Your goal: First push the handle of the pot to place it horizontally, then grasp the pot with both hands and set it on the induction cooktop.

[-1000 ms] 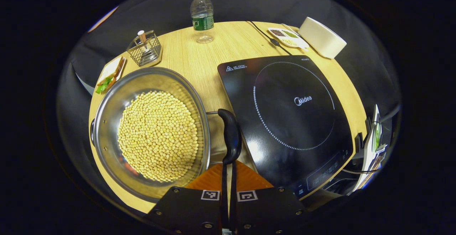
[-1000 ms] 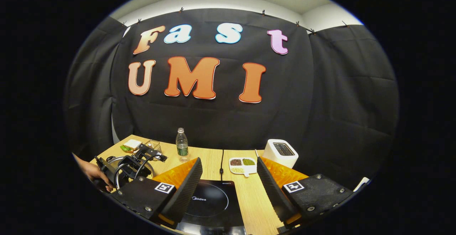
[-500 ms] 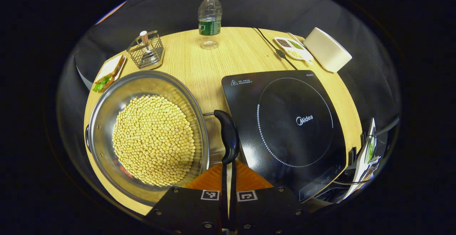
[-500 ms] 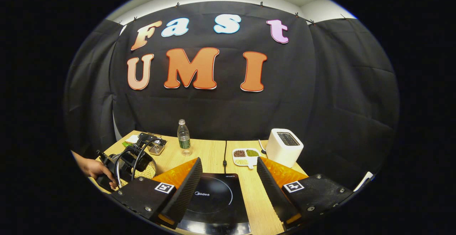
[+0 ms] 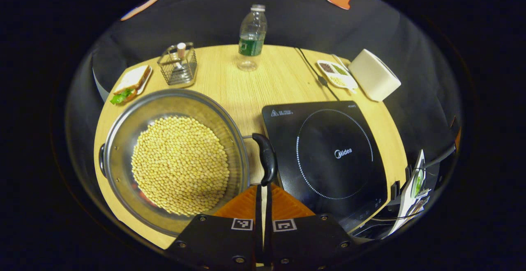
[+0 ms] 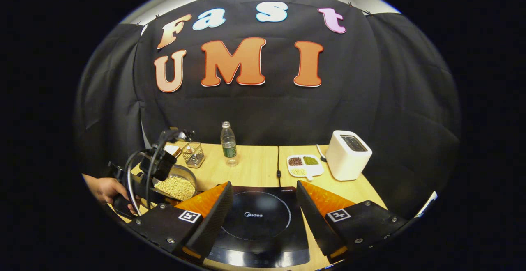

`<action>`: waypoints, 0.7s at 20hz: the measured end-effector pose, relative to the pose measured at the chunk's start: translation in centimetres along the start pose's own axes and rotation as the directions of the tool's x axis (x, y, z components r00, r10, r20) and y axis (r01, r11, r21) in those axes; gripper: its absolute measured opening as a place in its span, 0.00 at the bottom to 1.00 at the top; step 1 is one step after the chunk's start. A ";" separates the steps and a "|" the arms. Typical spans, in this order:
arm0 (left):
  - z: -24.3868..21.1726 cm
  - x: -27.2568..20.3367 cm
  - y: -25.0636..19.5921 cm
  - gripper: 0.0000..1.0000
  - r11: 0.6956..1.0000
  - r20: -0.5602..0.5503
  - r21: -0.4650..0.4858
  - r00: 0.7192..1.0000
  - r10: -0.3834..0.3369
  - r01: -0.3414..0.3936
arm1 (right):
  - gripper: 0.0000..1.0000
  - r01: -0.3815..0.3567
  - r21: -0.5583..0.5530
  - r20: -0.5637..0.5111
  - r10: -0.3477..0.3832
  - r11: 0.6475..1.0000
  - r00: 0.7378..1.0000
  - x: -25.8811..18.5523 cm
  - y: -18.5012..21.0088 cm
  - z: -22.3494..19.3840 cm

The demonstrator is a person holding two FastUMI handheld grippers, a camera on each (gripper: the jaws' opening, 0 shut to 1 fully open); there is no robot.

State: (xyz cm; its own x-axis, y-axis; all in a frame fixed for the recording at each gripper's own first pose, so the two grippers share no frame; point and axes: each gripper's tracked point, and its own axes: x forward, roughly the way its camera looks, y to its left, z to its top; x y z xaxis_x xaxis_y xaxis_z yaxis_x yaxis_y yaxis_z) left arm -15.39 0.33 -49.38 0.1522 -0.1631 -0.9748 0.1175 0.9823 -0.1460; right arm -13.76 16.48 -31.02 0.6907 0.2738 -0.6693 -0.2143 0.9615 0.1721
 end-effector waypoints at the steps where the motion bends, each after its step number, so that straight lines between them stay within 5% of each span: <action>1: 0.8 -1.2 0.6 0.03 1.000 0.033 -0.006 0.999 -0.006 0.006 | 0.95 -0.018 0.004 -0.024 0.018 1.000 1.000 0.6 1.0 -0.6; 6: 1.9 -6.5 9.1 0.02 0.992 0.124 -0.043 0.985 0.121 -0.116 | 0.95 -0.129 0.031 -0.144 0.132 0.991 0.981 3.1 7.0 -2.7; 11: 1.0 -9.9 19.0 0.58 0.968 0.134 -0.088 0.960 0.244 -0.234 | 0.95 -0.214 0.078 -0.285 0.227 0.974 0.931 6.2 13.2 -5.3; 14: 0.5 -10.9 23.0 0.81 0.955 0.125 -0.104 0.949 0.289 -0.277 | 0.95 -0.219 0.093 -0.367 0.238 0.971 0.899 8.1 15.2 -7.3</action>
State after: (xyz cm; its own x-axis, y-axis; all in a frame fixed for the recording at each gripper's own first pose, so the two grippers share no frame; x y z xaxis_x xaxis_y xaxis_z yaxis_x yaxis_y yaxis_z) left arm -13.83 24.66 -41.98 0.3015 0.1177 -0.9462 -0.0325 0.9930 0.1132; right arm -16.50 33.15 -39.06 0.3169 0.4660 -0.8261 -0.2950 0.8762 0.3811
